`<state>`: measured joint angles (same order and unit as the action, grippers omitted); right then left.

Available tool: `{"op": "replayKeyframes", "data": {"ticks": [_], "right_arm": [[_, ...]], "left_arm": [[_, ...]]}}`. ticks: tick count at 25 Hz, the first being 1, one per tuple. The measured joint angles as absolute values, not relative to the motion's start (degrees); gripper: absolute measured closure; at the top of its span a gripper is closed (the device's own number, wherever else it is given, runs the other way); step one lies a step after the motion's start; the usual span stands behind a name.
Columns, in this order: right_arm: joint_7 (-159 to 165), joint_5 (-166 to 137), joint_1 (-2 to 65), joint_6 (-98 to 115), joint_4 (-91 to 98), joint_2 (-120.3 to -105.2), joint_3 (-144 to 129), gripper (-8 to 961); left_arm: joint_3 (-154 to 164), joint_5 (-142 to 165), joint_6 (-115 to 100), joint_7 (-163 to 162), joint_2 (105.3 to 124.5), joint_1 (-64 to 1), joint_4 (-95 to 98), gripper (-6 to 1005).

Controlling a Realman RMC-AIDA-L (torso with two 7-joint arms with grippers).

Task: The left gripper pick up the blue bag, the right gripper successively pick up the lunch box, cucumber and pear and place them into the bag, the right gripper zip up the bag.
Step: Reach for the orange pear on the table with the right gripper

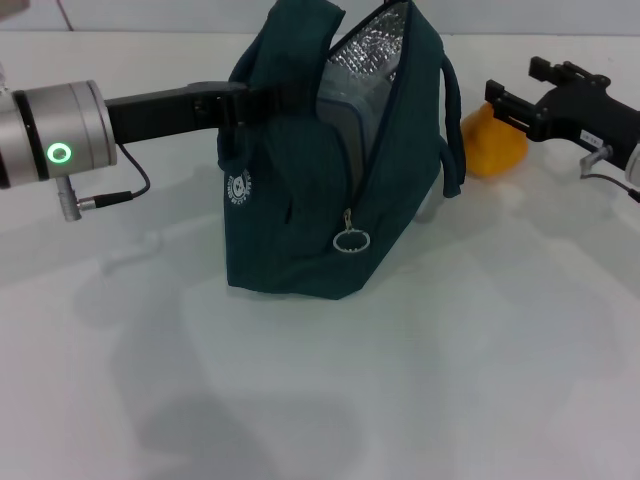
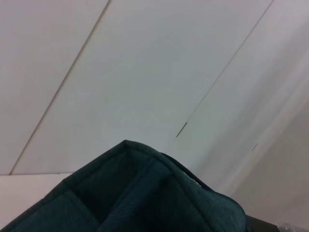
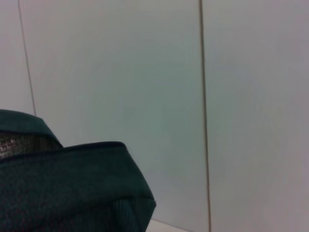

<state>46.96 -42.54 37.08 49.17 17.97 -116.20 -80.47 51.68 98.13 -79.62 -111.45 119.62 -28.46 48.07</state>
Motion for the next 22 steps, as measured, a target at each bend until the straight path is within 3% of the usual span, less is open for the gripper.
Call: {"op": "replayKeyframes", "data": {"ticks": [22], "right_arm": [[46.15, -42.31, 39.3, 47.89, 16.94, -116.18, -83.36, 466]], "left_arm": [[51.6, 98.08, -79.27, -111.37, 119.53, -29.17, 48.08, 942]]}}
